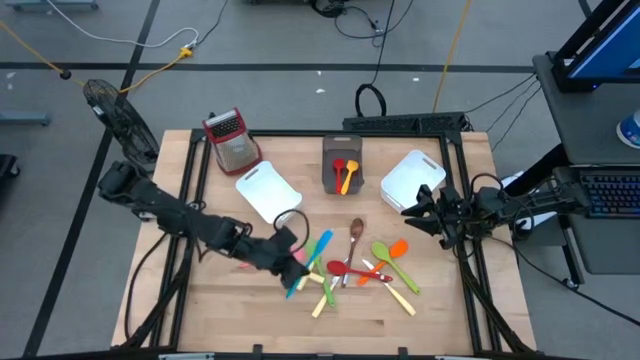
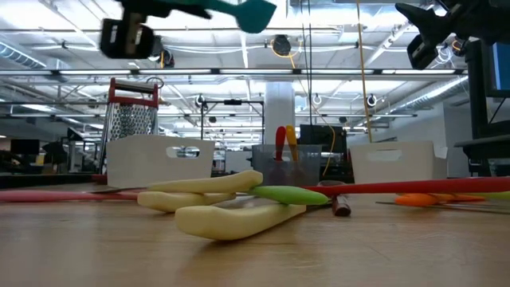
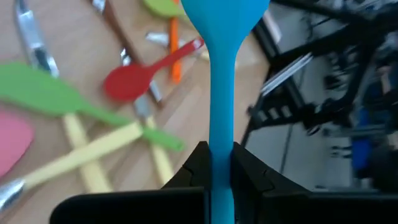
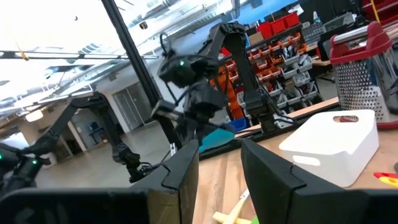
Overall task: Pick & Place Kitchen Items
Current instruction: Put the blue spatula into the black bin
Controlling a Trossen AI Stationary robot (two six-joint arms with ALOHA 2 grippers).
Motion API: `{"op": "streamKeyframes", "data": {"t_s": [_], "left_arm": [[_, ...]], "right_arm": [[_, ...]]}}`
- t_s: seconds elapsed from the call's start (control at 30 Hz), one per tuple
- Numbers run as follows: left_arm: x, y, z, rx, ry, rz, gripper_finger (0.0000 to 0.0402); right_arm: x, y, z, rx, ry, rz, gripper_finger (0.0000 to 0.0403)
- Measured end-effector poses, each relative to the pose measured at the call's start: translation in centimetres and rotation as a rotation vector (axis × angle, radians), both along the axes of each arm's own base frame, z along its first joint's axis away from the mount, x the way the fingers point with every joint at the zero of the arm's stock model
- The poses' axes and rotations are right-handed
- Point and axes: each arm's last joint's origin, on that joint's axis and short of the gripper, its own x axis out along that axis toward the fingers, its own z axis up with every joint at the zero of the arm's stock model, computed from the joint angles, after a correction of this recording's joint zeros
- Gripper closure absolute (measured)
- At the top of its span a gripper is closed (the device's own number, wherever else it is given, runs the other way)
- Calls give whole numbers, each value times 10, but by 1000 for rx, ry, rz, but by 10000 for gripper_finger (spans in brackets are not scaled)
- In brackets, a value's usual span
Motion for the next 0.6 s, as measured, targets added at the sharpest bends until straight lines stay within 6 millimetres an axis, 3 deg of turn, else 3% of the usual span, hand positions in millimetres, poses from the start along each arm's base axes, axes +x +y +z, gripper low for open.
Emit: {"op": "streamKeyframes", "data": {"t_s": [0.6], "left_arm": [[39,95,27,-199,-294,271,381]], "right_arm": [[0,0,0,-33,-5,-11,289]]}}
